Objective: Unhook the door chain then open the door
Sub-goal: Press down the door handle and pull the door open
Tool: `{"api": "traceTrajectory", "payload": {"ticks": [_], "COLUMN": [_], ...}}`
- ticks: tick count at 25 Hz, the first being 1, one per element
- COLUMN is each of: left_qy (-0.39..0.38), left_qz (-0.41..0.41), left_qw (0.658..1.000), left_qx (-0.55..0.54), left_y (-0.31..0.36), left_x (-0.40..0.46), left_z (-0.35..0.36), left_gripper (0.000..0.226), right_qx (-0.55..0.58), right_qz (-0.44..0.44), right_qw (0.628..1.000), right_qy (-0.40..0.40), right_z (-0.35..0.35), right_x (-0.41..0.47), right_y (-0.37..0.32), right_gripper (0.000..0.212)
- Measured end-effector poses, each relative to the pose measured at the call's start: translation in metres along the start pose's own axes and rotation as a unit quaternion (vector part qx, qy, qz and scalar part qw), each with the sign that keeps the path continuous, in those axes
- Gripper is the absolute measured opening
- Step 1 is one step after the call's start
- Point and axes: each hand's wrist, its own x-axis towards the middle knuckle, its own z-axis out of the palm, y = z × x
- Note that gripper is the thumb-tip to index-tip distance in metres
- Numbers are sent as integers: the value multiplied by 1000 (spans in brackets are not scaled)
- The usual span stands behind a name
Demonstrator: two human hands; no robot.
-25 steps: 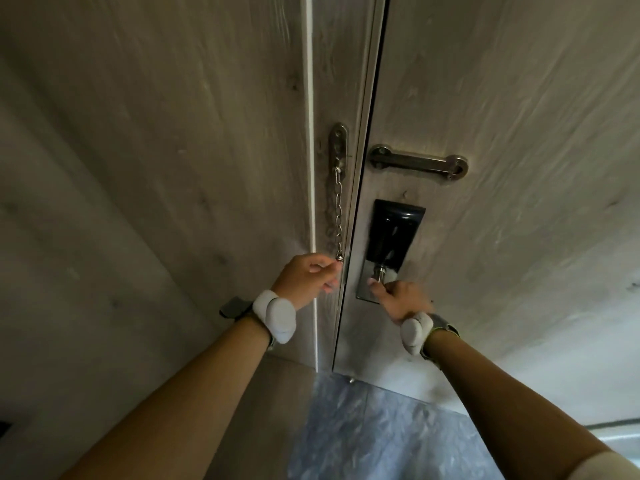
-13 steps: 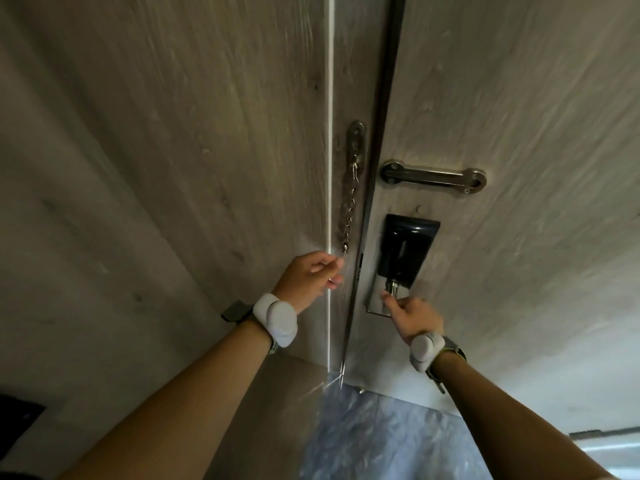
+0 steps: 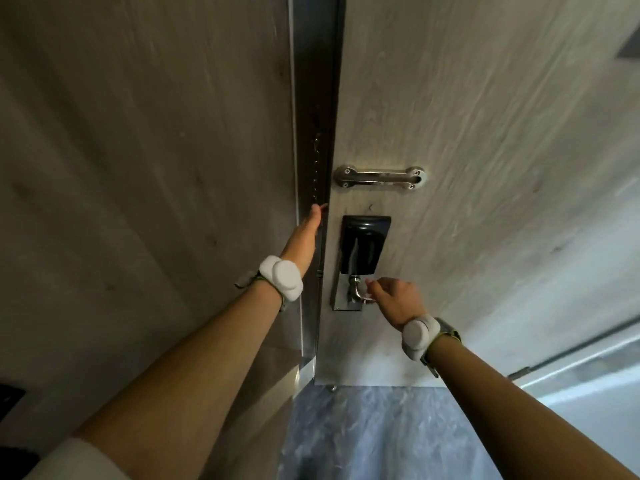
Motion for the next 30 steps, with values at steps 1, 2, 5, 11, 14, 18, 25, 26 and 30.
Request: {"api": "traceTrajectory", "payload": {"ticks": [1,2,5,11,14,18,25,26,30], "left_qy": [5,12,40,100,129,142,104,96,52], "left_qz": [-6,-11,-13,-10,-4,20,-25,-29,-46], "left_qw": [1000,1000,998,994,991,989,992,993,995], "left_qx": [-13,-25,-45,-41,-32,-37,-67,-61,-74], "left_y": [2,3,1,-11,-22,-34,-44,-49,-69], "left_x": [-7,-13,-36,-88,-117,-170,-242,-253,-300], "left_z": [4,6,17,38,46,60,70,72,82], "left_gripper": [60,60,59,58,56,54,45,44,39], "right_qx": [32,70,177,304,362,383,378,381,400], "right_qz": [6,19,48,78,75,74,109,119,144], "right_qw": [999,997,983,949,928,919,919,917,903], "right_qy": [7,9,12,-24,-50,-52,-2,5,65], "right_z": [-6,-11,-29,-59,-69,-78,-78,-78,-84], "right_x": [-8,-14,-34,-85,-113,-167,-255,-267,-325], "right_y": [-1,-3,-9,-9,-9,-2,19,24,42], "right_gripper": [47,46,42,35,34,32,40,36,22]}}
